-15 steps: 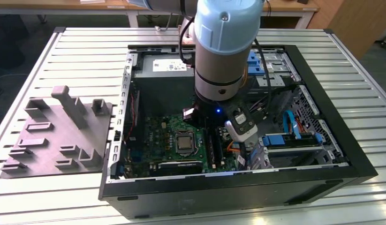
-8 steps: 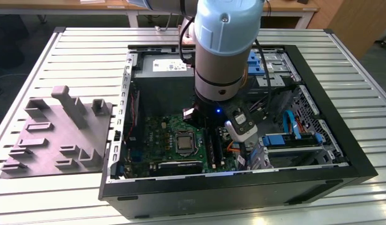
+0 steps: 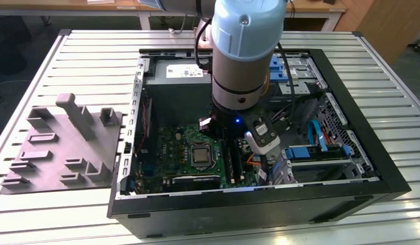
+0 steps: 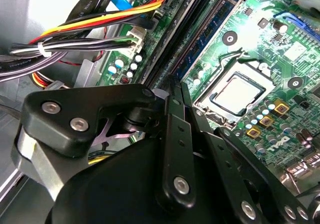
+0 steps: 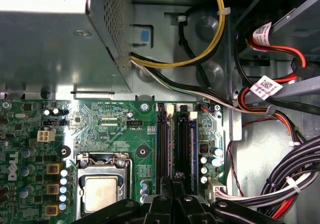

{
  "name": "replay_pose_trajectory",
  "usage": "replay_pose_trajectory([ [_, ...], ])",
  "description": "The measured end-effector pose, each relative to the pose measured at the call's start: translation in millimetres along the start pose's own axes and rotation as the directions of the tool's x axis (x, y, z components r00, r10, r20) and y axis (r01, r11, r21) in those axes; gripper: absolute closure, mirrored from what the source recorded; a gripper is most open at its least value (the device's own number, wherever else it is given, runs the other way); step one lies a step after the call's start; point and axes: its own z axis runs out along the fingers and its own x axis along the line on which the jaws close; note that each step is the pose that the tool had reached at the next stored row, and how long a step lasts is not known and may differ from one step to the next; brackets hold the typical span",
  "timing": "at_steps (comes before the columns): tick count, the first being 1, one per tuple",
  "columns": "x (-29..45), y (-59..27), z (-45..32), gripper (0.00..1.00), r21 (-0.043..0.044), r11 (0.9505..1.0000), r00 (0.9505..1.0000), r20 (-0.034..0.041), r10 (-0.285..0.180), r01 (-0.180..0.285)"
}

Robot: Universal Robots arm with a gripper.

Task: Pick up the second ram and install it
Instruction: 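Insert the second ram into the second slot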

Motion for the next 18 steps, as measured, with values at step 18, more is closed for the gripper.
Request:
replay_pose_trajectory([
  [18,0.0,-0.7,0.7,0.88,-0.0199,0.9998,1.0000,0.0000,0.001,-0.001],
])
